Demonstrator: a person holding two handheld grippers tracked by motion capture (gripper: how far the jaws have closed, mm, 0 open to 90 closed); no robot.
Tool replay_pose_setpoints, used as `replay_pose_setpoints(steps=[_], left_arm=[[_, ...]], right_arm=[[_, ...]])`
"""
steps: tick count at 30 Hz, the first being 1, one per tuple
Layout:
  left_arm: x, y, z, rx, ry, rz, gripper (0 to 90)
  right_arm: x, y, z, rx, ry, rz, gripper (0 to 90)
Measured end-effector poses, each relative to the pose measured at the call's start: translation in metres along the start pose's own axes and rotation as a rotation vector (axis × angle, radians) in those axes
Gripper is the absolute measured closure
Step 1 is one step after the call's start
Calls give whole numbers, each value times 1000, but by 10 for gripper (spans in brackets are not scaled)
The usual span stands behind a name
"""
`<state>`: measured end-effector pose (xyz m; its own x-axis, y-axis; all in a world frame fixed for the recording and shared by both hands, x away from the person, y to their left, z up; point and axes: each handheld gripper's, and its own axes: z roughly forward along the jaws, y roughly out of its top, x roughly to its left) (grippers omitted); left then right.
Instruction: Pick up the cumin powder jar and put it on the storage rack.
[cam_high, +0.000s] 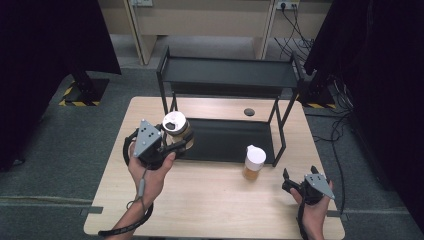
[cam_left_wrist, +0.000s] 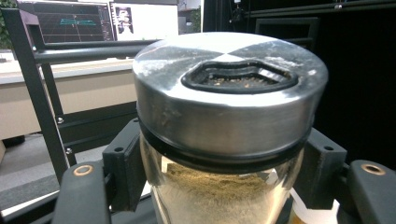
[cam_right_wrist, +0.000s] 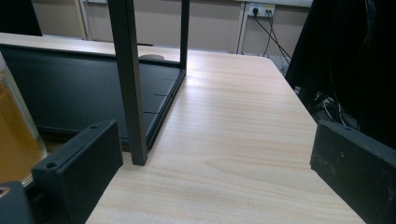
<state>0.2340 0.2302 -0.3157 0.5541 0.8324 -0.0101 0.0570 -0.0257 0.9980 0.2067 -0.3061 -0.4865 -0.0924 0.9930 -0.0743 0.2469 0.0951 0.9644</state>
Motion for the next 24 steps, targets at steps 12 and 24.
replay_pose_setpoints(steps=[12,24], left_arm=[[2,12,17,25,18,8,305],[5,33,31,24,50,25,305]], right_arm=[[0,0,0,2,2,0,25],[0,0,0,2,4,-2,26]])
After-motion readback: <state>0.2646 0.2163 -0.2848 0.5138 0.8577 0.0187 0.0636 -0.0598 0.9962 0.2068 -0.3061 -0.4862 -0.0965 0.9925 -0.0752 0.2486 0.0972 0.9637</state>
